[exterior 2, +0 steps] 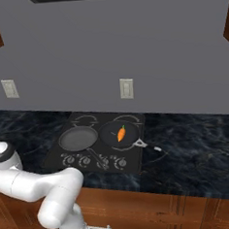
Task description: Place both pans onto different burners. Then place the carrot and the chicken drumstick on different pans.
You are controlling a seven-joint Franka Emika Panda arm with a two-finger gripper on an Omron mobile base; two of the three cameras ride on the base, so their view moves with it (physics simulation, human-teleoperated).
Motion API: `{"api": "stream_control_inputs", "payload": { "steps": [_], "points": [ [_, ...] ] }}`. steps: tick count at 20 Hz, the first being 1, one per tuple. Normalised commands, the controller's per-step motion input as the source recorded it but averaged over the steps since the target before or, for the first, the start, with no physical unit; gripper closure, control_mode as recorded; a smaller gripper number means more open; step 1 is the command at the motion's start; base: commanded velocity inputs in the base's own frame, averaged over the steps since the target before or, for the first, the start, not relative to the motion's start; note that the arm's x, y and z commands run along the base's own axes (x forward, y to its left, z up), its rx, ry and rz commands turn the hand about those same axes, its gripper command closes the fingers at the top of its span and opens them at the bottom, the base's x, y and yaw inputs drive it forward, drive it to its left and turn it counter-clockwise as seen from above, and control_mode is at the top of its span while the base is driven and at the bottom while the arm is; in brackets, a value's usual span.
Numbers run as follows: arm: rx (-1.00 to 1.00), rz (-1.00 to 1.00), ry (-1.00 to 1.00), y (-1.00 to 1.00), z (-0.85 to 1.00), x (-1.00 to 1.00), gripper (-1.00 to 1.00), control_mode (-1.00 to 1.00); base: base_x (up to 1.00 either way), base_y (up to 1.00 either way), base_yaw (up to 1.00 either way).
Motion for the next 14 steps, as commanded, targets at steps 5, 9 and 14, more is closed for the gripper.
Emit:
{"api": "stream_control_inputs", "payload": {
  "steps": [5, 9, 14],
  "points": [
    [-0.01, 0.0, 0.0, -0.01, 0.0, 0.08, 1.0, -1.0, 0.0, 0.0, 0.0],
    [0.0, 0.0, 0.0, -0.02, 0.08, 0.01, 1.0, -1.0, 0.0, 0.0, 0.0],
    [0.0, 0.0, 0.0, -0.13, 0.37, 0.0, 1.0, -1.0, 0.0, 0.0, 0.0]
  ]
}}
